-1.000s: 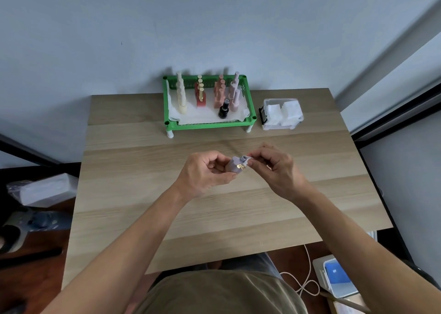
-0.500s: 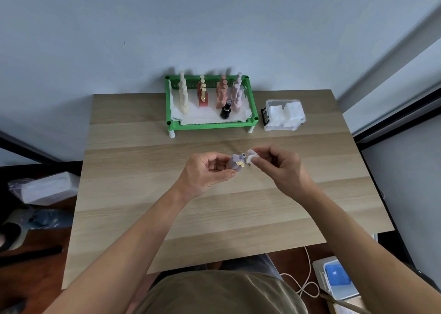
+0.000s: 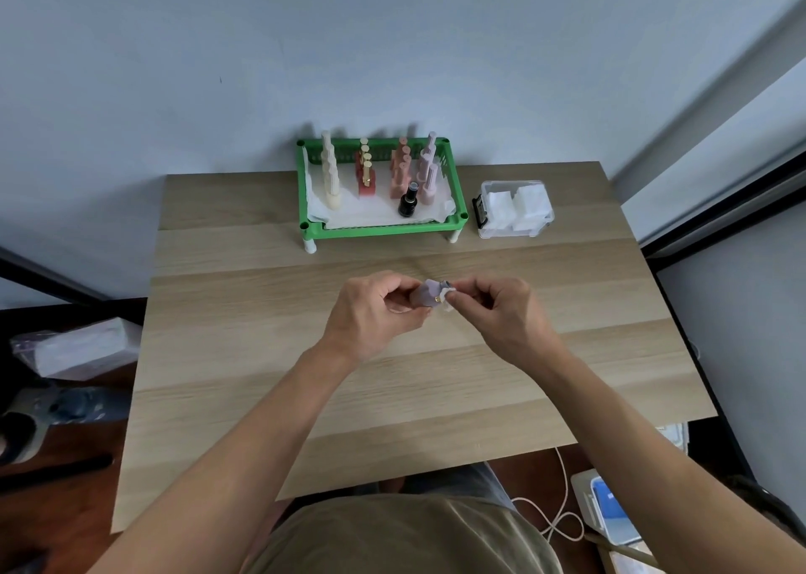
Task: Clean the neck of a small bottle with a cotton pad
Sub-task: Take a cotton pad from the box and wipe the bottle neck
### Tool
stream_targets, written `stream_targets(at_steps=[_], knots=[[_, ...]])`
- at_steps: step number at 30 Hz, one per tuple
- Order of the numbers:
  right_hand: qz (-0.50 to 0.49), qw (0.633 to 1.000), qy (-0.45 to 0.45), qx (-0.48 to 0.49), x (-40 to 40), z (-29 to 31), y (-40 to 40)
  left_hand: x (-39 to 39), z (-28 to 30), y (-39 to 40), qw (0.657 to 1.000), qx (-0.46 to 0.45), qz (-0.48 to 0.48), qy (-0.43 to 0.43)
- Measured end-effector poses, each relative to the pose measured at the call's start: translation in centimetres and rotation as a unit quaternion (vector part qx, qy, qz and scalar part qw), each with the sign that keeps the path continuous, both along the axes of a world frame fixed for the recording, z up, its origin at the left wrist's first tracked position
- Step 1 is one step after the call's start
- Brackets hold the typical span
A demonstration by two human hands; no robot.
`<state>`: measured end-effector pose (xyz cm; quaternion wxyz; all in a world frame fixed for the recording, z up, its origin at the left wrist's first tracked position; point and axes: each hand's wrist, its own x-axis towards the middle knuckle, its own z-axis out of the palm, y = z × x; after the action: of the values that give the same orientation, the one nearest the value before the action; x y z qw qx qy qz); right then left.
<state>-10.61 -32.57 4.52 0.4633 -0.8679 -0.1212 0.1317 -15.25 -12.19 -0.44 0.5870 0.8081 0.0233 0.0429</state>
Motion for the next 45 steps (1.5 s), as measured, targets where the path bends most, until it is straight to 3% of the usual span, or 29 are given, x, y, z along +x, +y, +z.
stream_targets(at_steps=[4, 9, 16, 21, 25, 28, 30, 33, 40, 45], knots=[[0.004, 0.998, 0.055, 0.026, -0.3, 0.3, -0.2, 0.1, 0.1, 0.0, 0.994, 0.097, 0.037, -0.041], [-0.072, 0.994, 0.074, 0.040, 0.0, 0.3, 0.0, -0.5, 0.1, -0.6, 0.991, 0.116, 0.040, -0.056], [-0.098, 0.994, 0.014, 0.053, -0.6, 0.1, 1.0, -0.4, 1.2, -0.7, 0.985, 0.136, 0.047, -0.090], [-0.085, 0.993, -0.030, 0.070, -0.2, 0.1, 1.1, -0.2, 1.6, -0.4, 0.990, 0.100, 0.050, -0.090], [-0.023, 0.995, -0.097, 0.009, 0.7, -0.3, 0.1, 0.1, 1.8, -0.8, 0.991, 0.069, 0.028, -0.107], [-0.020, 0.993, -0.113, -0.013, 1.4, -1.1, -0.9, 0.5, 1.3, -0.5, 0.995, 0.035, 0.052, -0.072], [-0.058, 0.997, -0.055, 0.007, 1.8, -1.5, -2.0, 0.6, 0.6, 0.1, 0.997, 0.016, 0.058, -0.044], [-0.119, 0.984, 0.065, 0.117, 2.0, -2.0, -3.0, 0.2, -0.2, 0.6, 0.998, -0.015, 0.062, -0.024], [-0.132, 0.906, 0.233, 0.326, 1.1, -2.6, -2.7, 0.1, -1.9, 0.3, 0.992, -0.108, 0.064, 0.014], [-0.141, 0.865, 0.306, 0.372, 1.0, -3.3, -2.5, 0.2, -3.0, 0.2, 0.990, -0.125, 0.056, 0.030]])
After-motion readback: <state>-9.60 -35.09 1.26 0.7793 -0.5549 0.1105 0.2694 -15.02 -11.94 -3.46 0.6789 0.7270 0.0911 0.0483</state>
